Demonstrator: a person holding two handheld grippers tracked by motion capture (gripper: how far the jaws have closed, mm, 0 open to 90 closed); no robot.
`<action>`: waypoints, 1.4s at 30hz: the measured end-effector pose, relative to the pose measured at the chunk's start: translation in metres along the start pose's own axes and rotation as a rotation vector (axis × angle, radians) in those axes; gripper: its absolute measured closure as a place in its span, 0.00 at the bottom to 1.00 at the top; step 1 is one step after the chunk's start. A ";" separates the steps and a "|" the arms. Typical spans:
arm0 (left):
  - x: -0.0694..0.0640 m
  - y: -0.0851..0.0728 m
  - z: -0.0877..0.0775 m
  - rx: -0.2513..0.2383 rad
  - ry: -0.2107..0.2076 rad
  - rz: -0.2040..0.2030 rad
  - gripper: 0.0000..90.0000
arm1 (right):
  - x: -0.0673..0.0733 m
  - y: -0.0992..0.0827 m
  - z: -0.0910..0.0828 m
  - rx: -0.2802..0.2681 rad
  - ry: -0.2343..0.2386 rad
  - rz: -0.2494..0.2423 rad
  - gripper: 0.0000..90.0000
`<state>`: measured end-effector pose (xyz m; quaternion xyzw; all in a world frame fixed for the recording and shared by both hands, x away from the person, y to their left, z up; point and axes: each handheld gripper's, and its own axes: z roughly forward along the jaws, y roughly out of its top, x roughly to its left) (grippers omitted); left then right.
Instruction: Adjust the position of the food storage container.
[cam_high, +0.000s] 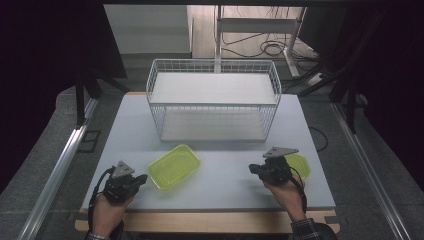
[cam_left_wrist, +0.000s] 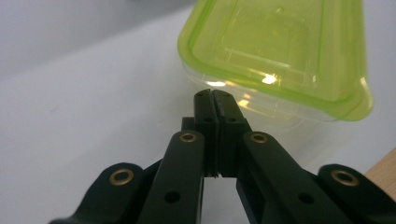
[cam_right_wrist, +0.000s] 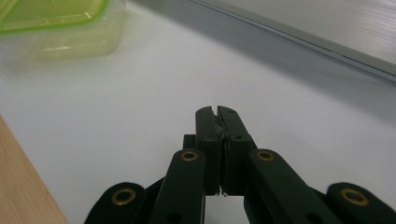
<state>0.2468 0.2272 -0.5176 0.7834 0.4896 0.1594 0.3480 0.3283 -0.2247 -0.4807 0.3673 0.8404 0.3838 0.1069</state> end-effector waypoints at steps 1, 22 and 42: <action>-0.001 0.000 0.003 0.009 -0.001 0.005 1.00 | 0.001 0.002 0.002 -0.002 0.005 -0.007 0.97; 0.011 0.027 0.043 0.003 -0.044 0.036 0.98 | 0.017 0.031 0.050 0.032 0.083 -0.052 0.97; 0.013 0.056 0.076 0.010 -0.097 0.085 0.95 | 0.025 0.059 0.110 0.076 0.102 -0.045 0.96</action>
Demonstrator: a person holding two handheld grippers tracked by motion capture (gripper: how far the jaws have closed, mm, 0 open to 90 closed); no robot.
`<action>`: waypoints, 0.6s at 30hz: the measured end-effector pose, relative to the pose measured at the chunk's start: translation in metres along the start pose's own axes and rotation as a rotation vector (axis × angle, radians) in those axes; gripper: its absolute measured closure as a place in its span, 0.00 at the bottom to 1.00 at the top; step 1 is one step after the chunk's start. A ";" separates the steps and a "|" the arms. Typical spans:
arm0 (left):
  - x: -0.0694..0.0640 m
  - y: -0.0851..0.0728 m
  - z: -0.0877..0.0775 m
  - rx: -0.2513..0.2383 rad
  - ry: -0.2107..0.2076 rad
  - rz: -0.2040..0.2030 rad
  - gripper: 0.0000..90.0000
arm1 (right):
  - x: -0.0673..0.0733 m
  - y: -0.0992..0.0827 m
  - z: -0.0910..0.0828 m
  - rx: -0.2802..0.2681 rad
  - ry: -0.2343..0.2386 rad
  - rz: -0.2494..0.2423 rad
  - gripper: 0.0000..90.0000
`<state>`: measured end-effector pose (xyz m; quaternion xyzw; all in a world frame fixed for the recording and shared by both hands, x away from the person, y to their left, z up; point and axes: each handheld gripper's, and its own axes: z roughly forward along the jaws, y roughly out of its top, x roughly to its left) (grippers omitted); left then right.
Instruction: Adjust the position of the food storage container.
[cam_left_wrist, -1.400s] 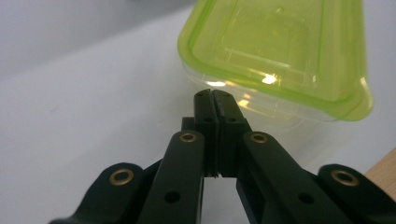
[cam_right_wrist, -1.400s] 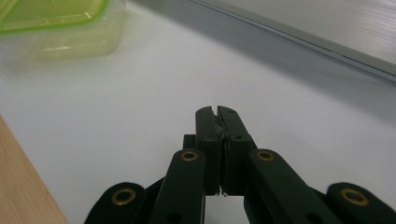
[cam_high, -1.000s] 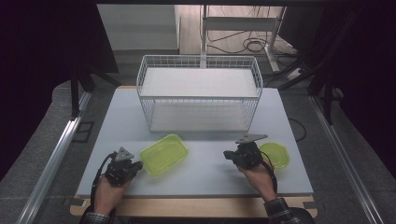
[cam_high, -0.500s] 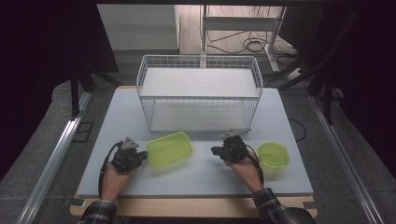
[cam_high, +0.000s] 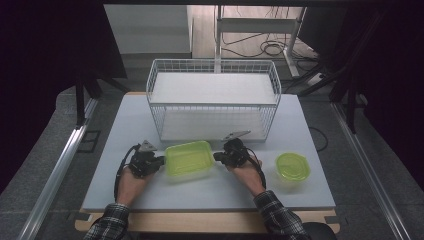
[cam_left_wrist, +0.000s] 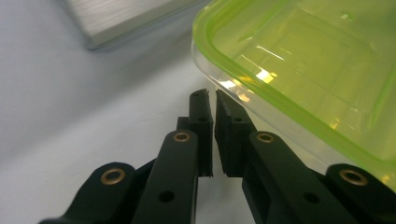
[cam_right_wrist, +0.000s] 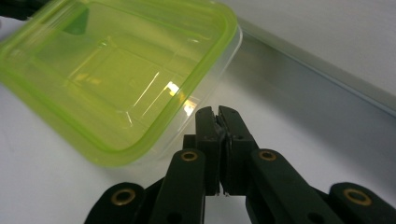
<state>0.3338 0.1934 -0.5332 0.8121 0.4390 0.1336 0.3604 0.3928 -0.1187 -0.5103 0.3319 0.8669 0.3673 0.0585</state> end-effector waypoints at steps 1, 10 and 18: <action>-0.002 0.001 0.001 0.002 -0.008 0.004 0.95 | -0.001 -0.001 0.000 0.003 -0.001 0.003 0.96; -0.028 0.006 0.009 0.030 -0.059 0.072 0.95 | -0.002 -0.017 -0.014 0.019 0.002 0.039 0.96; -0.053 0.003 0.007 0.045 -0.102 0.114 0.95 | 0.006 -0.038 -0.033 0.058 -0.040 0.021 0.95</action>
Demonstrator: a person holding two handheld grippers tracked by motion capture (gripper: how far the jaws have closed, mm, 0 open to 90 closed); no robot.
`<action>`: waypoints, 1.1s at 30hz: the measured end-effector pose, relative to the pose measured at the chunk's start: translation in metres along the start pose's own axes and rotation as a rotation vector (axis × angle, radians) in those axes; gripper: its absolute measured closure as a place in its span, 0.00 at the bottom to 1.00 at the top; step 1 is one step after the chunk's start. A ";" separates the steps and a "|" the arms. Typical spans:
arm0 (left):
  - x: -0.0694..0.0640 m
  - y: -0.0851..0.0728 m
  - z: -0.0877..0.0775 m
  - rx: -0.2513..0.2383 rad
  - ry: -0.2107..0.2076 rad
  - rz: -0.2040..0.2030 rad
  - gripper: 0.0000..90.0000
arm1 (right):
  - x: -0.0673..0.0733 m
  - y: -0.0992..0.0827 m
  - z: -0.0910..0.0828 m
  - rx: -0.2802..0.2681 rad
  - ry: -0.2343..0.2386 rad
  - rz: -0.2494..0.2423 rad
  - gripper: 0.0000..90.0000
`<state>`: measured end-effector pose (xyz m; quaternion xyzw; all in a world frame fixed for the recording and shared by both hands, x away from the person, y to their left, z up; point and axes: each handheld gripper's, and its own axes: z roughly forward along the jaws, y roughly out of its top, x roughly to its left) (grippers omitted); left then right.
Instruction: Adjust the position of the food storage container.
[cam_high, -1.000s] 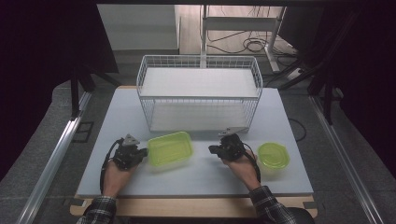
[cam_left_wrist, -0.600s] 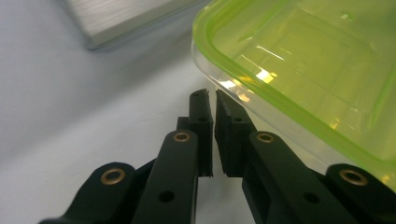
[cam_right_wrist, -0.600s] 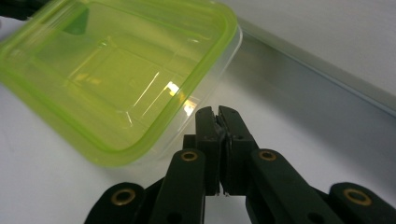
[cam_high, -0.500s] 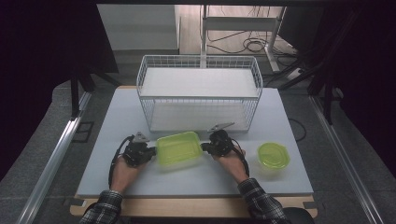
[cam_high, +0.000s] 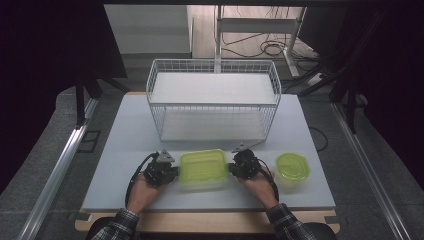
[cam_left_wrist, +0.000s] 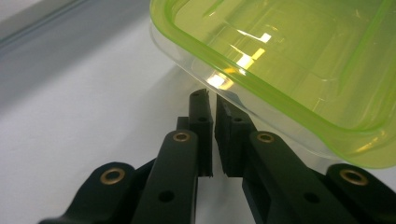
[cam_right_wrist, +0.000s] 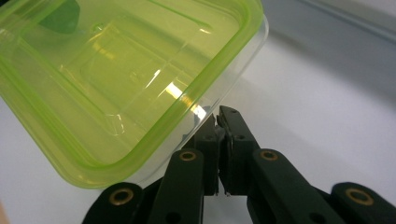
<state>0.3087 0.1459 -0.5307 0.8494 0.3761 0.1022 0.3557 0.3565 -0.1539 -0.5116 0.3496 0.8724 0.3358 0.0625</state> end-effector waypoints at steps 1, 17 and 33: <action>-0.004 -0.001 -0.001 -0.001 -0.010 0.000 0.95 | 0.000 -0.002 -0.002 0.002 -0.001 -0.003 0.95; -0.017 -0.016 -0.029 -0.060 0.026 -0.010 0.76 | -0.012 -0.017 -0.031 -0.041 -0.094 0.000 0.86; -0.024 -0.035 -0.040 -0.053 0.078 -0.024 0.21 | -0.001 -0.035 -0.064 -0.164 -0.066 -0.009 0.46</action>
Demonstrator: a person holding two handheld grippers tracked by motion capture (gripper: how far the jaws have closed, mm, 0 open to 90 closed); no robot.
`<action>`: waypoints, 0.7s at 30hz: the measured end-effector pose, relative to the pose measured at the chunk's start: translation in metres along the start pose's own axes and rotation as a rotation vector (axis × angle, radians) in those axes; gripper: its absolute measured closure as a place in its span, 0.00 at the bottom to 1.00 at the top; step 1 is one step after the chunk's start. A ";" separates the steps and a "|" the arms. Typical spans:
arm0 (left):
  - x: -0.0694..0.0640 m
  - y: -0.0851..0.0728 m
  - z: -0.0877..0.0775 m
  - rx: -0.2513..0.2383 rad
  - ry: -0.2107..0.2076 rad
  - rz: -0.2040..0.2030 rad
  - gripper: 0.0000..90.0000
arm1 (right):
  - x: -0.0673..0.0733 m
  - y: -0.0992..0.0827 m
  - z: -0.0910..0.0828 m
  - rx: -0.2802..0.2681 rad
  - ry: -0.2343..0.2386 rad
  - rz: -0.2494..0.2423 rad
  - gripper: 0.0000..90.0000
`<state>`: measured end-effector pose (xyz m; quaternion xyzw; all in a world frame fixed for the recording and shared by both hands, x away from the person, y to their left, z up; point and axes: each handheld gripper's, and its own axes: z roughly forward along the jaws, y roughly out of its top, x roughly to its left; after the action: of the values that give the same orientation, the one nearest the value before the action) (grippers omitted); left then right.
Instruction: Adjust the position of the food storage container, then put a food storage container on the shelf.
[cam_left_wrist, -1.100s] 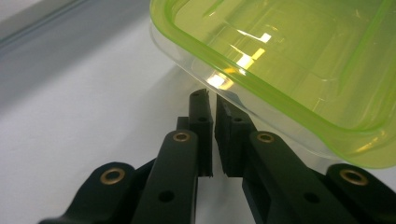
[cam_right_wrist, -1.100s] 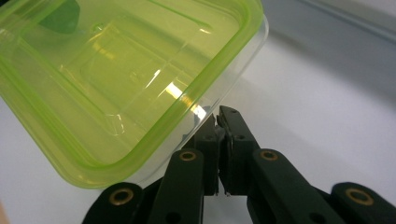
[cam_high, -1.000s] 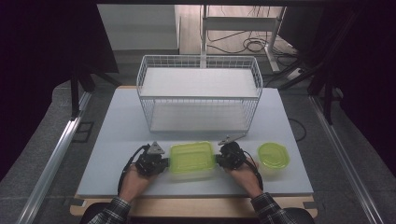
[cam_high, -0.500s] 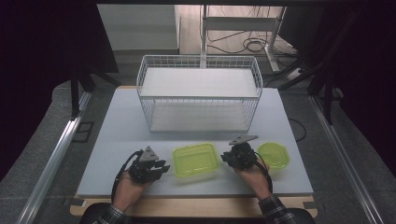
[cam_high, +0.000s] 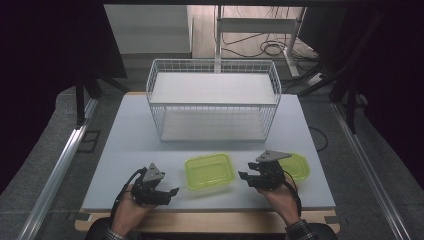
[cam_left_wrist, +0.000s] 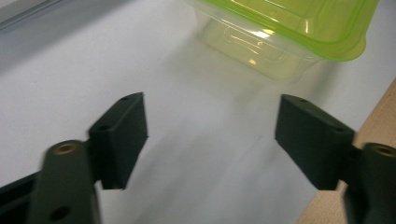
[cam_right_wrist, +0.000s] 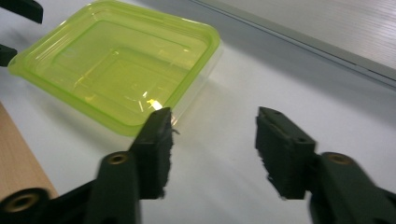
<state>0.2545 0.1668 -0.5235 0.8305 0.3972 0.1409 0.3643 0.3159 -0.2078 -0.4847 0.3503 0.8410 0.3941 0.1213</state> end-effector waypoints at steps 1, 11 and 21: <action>0.000 -0.001 0.000 0.001 -0.005 -0.007 0.17 | 0.000 -0.001 0.000 0.000 0.004 -0.006 0.43; -0.001 -0.003 0.002 -0.007 0.013 0.044 0.05 | 0.001 -0.008 0.009 0.027 0.032 0.003 0.23; 0.002 -0.004 0.003 -0.040 0.051 0.064 0.01 | -0.006 -0.005 0.012 -0.016 0.075 0.051 0.08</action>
<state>0.2549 0.1686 -0.5288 0.8314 0.3767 0.1815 0.3661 0.3231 -0.2069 -0.4972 0.3556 0.8327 0.4165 0.0823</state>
